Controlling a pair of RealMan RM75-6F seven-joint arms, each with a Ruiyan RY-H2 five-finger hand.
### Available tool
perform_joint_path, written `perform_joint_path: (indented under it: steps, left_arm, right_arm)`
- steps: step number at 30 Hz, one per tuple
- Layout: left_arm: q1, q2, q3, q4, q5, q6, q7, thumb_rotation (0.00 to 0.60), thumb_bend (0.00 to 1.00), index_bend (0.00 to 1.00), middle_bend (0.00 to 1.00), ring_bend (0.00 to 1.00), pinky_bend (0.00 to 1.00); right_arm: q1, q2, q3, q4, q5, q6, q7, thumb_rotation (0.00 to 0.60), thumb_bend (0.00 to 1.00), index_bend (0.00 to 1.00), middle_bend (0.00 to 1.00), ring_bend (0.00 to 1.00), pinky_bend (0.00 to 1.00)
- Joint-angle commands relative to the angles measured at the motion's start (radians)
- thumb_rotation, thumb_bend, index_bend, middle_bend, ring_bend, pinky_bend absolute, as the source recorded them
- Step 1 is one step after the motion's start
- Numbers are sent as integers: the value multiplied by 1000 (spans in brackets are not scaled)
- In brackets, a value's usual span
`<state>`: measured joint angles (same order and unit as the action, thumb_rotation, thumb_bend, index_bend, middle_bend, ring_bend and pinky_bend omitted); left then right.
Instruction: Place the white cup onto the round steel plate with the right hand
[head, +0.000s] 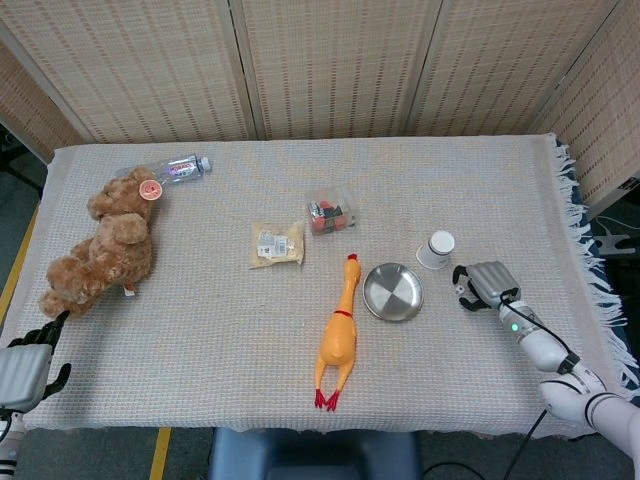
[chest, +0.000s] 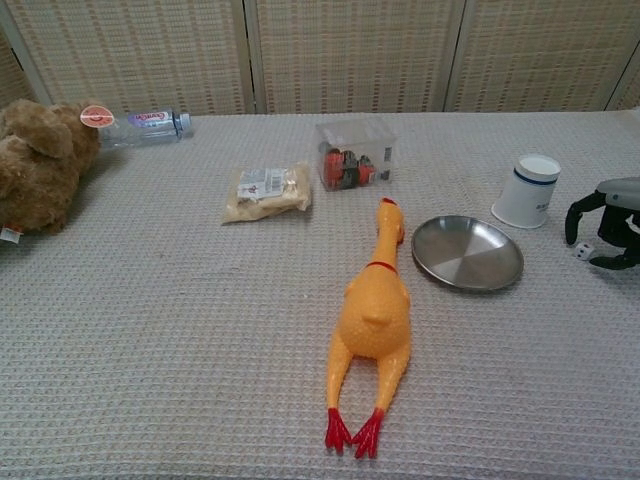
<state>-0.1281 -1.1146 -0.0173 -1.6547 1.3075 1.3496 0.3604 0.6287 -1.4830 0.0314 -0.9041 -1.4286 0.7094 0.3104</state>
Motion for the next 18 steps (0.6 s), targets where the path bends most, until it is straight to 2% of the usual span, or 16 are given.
perform_joint_path:
  steps: [1, 18]
  left_arm:
    - [0, 0, 0, 0, -1, 0, 0, 600, 376, 5, 191, 250, 403]
    - [-1, 0, 1, -1, -4, -3, 1, 600, 374, 7, 191, 251, 408]
  right_arm:
    - [0, -5, -2, 8, -4, 6, 8, 600, 248, 422, 873, 728, 935]
    - [-3, 0, -2, 7, 12, 5, -16, 600, 248, 427, 874, 730, 937]
